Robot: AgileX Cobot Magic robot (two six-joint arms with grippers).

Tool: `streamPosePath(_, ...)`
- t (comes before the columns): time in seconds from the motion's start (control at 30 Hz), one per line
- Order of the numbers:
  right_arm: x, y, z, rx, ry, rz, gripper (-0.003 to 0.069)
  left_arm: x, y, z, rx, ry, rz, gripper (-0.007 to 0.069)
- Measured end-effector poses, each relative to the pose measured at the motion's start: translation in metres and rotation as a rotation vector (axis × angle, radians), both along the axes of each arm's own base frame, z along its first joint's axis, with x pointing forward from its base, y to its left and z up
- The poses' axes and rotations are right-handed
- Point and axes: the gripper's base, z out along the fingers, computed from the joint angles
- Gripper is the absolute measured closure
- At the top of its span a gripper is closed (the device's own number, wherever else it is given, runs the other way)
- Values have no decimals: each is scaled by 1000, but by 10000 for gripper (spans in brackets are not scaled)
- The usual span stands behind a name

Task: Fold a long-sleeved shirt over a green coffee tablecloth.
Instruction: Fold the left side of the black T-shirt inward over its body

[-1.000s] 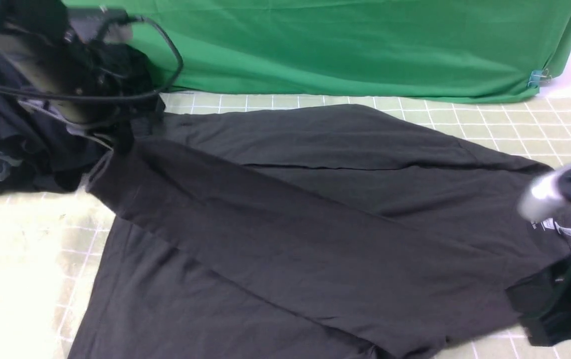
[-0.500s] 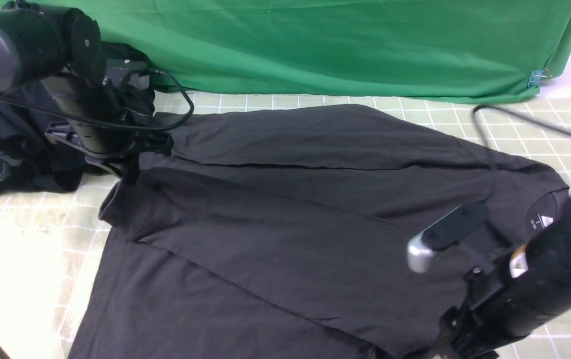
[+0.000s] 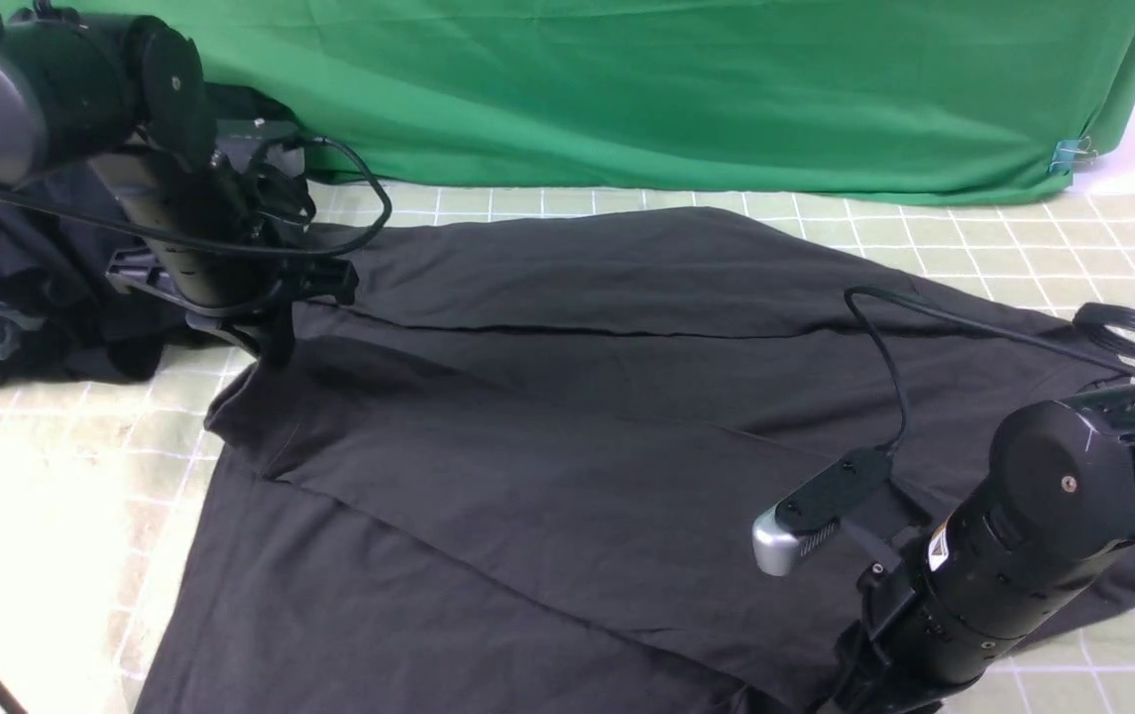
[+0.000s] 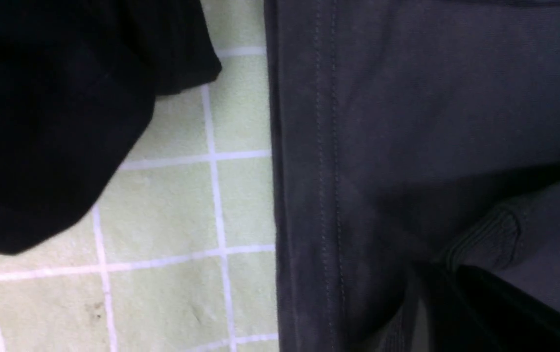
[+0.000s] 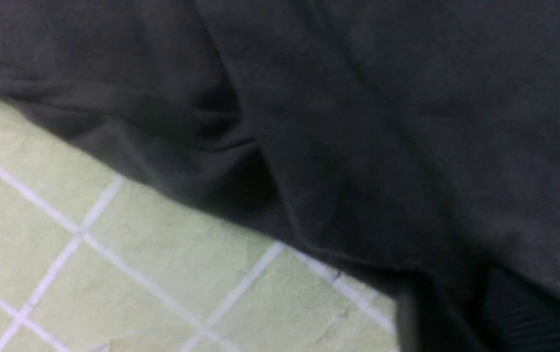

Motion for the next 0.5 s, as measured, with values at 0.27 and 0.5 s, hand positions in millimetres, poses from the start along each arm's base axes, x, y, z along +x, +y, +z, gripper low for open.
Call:
streamPosePath(0.27, -26, -13, 26, 24, -6, 7, 648, -9, 1, -2, 13, 100, -18, 613)
streamPosePath(0.5, -56, -30, 21, 8, 35, 7, 648, -10, 0, -3, 9, 112, -29, 613)
